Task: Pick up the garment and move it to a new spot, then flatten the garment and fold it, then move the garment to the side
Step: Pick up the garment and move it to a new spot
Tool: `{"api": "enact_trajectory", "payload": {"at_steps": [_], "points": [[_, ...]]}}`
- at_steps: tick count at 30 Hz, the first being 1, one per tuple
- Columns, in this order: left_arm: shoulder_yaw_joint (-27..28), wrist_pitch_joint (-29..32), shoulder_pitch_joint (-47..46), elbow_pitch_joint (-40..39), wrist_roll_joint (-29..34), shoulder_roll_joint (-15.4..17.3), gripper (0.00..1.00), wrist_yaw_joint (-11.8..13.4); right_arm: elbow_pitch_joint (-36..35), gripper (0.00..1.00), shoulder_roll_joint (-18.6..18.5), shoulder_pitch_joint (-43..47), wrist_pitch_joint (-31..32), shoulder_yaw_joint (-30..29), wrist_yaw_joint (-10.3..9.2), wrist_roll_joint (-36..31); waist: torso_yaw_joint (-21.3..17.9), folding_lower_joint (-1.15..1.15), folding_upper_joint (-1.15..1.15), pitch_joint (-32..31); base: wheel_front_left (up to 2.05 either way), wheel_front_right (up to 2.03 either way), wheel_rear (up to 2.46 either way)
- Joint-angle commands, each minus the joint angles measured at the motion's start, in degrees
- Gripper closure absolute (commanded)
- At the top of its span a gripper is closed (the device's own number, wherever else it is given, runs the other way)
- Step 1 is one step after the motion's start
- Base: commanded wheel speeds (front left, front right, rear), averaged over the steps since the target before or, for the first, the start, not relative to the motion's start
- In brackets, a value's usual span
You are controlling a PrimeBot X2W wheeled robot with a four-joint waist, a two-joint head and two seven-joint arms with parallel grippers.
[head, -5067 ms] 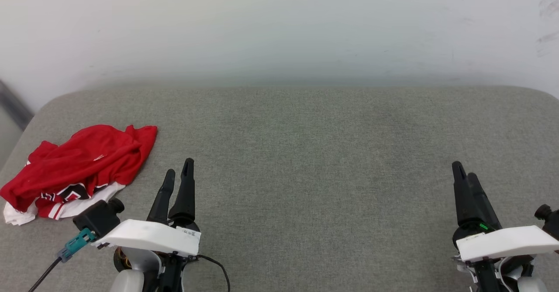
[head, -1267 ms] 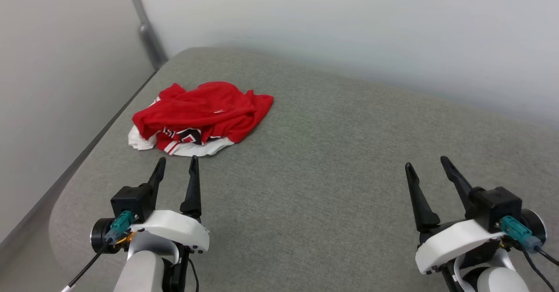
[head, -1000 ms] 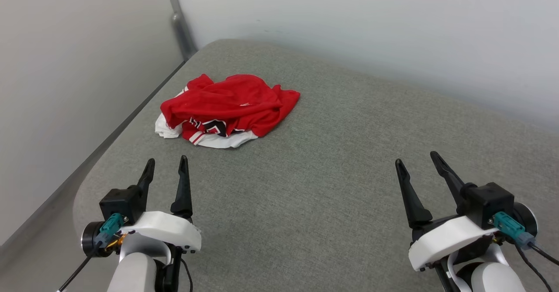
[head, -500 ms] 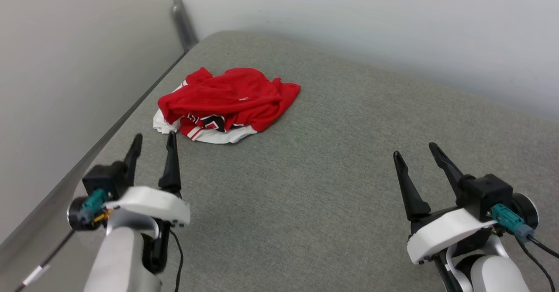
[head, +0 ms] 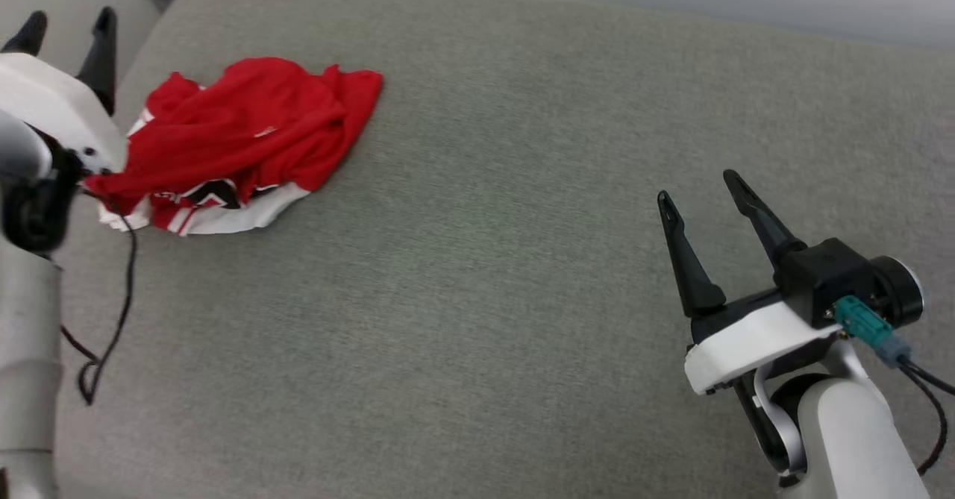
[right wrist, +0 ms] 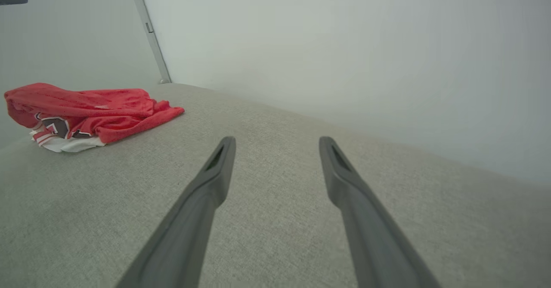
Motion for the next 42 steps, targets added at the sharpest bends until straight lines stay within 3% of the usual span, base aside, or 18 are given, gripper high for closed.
{"api": "enact_trajectory", "payload": {"at_steps": [1, 4, 8, 13, 17, 18, 19, 20, 25, 31, 42], "points": [[-1.38, 5.84, -1.4, 1.77, -2.4, 2.47, 0.0, -0.07, 0.37, 0.0, -0.06, -1.29, -0.7, -0.18, -0.04, -0.08, -6.87, -0.01, 0.0, 6.76, 0.0, 0.0, 0.0], [-3.51, 16.33, -3.56, 3.92, -6.35, 8.3, 0.0, -0.03, 1.44, 0.0, -0.02, -2.49, -1.77, -0.31, -0.03, 0.32, -9.44, -0.01, 0.0, 9.52, 0.0, 0.0, 0.0], [-4.53, 28.36, -3.14, 7.57, -10.98, 13.17, 0.0, -0.04, 3.0, 0.0, -0.01, -4.03, -3.37, 0.47, -0.03, 1.57, -11.97, -0.01, 0.0, 12.03, 0.0, 0.0, 0.0], [-2.54, 36.23, -1.02, 11.49, -14.86, 14.92, 0.0, 0.82, 4.94, 0.0, -0.03, -5.83, -5.1, 1.54, -0.03, 2.67, -13.98, -0.01, 0.0, 13.79, 0.0, 0.0, 0.0], [-1.68, 37.89, 0.93, 13.05, -16.64, 13.5, 0.0, 2.13, 6.0, 0.0, -0.02, -6.96, -5.82, 2.06, -0.03, 3.0, -14.55, -0.01, 0.0, 14.69, 0.0, 0.0, 0.0], [-1.58, 38.69, 1.45, 13.5, -17.23, 12.84, 0.23, 2.33, 6.29, 0.0, -0.02, -7.19, -5.92, 2.16, -0.03, 3.06, -14.58, -0.01, 0.0, 14.77, 0.0, 0.0, 0.0], [-1.65, 38.79, 1.96, 13.58, -17.34, 12.32, 0.73, 2.52, 6.52, 0.0, -0.01, -7.34, -6.0, 2.26, -0.03, 3.05, -14.58, -0.01, 0.0, 14.8, 0.0, 0.0, 0.0], [-1.6, 38.4, 2.19, 13.46, -17.54, 11.87, 1.0, 2.65, 6.66, 0.0, -0.02, -7.39, -6.05, 2.27, -0.03, 3.04, -14.53, -0.01, 0.0, 14.78, 0.0, 0.0, 0.0], [-1.9, 35.1, 2.14, 12.51, -16.37, 11.93, 1.0, 3.3, 7.38, 0.0, -0.03, -7.52, -5.97, 2.18, -0.03, 2.64, -13.74, -0.01, 0.0, 13.57, 0.0, 0.0, 0.0], [-2.81, 27.0, -0.77, 10.67, -12.73, 13.7, 1.0, 4.02, 8.34, 0.0, -0.03, -5.57, -6.01, 1.78, -0.04, 2.83, -11.92, -0.01, 0.0, 8.65, 0.0, 0.0, 0.0], [-5.85, -0.83, -6.68, 7.92, -4.29, 11.5, 1.0, 4.84, 8.02, 0.0, -0.03, -0.48, -5.08, -0.92, -0.04, 3.9, -8.84, -0.01, 0.0, -2.51, 0.0, 0.0, 0.0]]}}
